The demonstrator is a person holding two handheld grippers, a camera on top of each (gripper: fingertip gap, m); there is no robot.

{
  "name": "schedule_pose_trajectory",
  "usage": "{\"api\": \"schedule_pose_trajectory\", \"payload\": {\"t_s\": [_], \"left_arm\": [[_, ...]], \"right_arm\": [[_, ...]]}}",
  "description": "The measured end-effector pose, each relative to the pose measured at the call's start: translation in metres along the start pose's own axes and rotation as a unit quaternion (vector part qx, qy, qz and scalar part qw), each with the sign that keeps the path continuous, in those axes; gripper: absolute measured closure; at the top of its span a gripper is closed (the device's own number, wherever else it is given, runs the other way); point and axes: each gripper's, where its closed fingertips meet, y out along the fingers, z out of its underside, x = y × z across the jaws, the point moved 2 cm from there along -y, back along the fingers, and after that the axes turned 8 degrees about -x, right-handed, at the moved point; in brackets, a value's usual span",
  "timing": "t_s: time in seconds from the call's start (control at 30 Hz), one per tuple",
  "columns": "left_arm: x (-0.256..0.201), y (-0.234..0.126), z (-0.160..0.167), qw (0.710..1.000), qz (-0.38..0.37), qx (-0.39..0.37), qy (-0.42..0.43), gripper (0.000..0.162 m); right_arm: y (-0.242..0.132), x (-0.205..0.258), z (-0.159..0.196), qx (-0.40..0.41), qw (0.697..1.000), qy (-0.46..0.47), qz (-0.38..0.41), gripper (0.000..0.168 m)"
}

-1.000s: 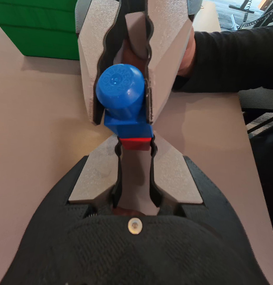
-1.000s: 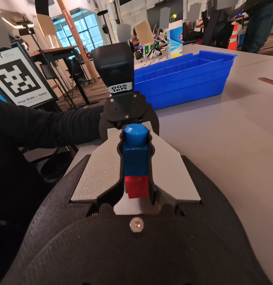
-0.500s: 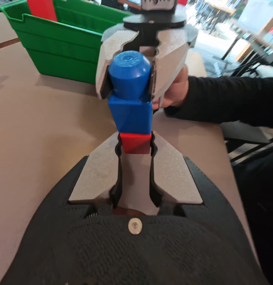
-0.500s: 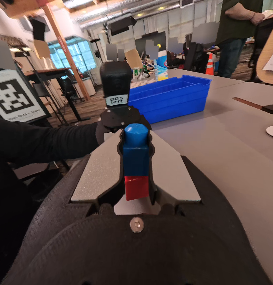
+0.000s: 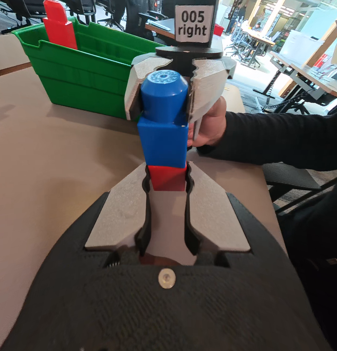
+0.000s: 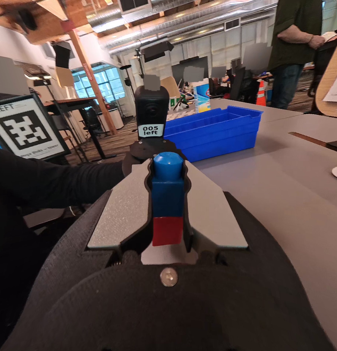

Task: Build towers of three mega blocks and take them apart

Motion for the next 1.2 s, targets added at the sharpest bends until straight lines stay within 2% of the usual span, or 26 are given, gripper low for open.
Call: {"api": "schedule_pose_trajectory", "payload": {"t_s": [0.4,0.87,1.0,1.2], "left_arm": [[-0.013,-0.001,0.000,0.999,0.042,-0.001,-0.007,0.129],[-0.006,-0.001,0.002,1.000,0.019,0.003,-0.008,0.129],[-0.002,-0.003,0.003,1.000,0.016,0.002,-0.005,0.128],[0.009,-0.006,0.013,0.999,-0.008,0.024,0.022,0.128]], "right_arm": [[-0.002,0.013,0.000,0.006,0.998,0.018,-0.055,0.140],[-0.001,0.005,0.002,0.001,0.999,0.023,-0.039,0.141],[-0.003,0.003,0.002,-0.012,0.998,0.050,-0.047,0.141],[0.000,-0.001,0.012,0.010,0.998,0.048,-0.040,0.129]]}}
